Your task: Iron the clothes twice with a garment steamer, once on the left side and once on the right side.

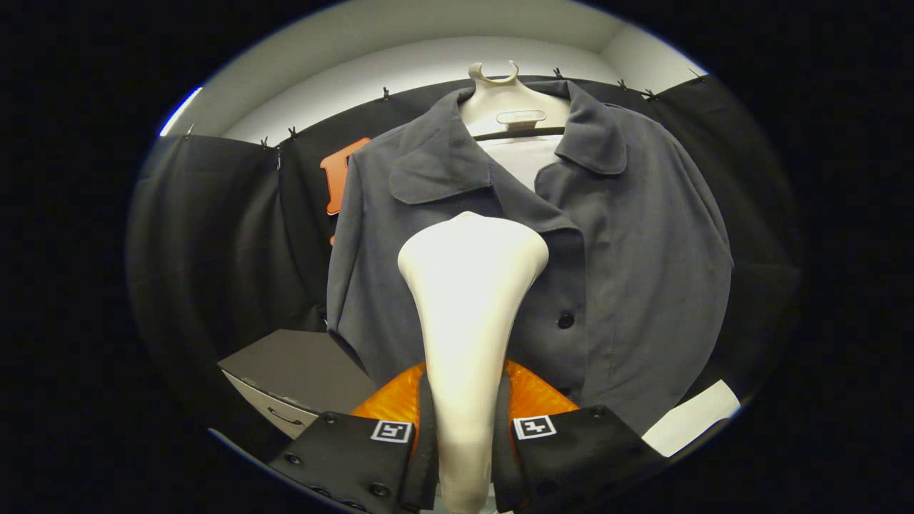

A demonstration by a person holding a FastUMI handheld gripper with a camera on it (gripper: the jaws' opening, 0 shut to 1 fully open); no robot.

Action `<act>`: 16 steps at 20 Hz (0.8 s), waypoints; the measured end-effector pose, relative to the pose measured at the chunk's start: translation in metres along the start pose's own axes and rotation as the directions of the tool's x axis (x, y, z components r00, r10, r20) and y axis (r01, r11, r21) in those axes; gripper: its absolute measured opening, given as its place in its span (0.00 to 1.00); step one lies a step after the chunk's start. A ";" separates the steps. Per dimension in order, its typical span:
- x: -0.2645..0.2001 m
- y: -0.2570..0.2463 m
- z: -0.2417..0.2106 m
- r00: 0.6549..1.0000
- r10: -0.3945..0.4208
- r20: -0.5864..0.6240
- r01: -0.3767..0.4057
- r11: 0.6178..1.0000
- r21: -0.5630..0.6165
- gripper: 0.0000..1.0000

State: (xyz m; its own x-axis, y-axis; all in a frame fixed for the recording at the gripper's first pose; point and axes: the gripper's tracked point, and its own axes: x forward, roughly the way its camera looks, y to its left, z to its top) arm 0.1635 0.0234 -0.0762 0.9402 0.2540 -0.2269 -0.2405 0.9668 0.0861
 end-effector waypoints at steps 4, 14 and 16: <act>-0.001 -0.001 -0.021 0.999 -0.008 -0.044 0.009 1.000 0.010 0.38; 0.005 -0.006 -0.059 0.992 -0.045 -0.115 0.045 0.999 0.003 0.38; 0.004 -0.008 -0.066 0.991 -0.049 -0.123 0.050 0.999 0.003 0.38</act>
State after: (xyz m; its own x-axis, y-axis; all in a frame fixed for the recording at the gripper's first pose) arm 0.1536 0.0186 -0.1417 0.9142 0.2075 -0.3480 -0.1926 0.9782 0.0774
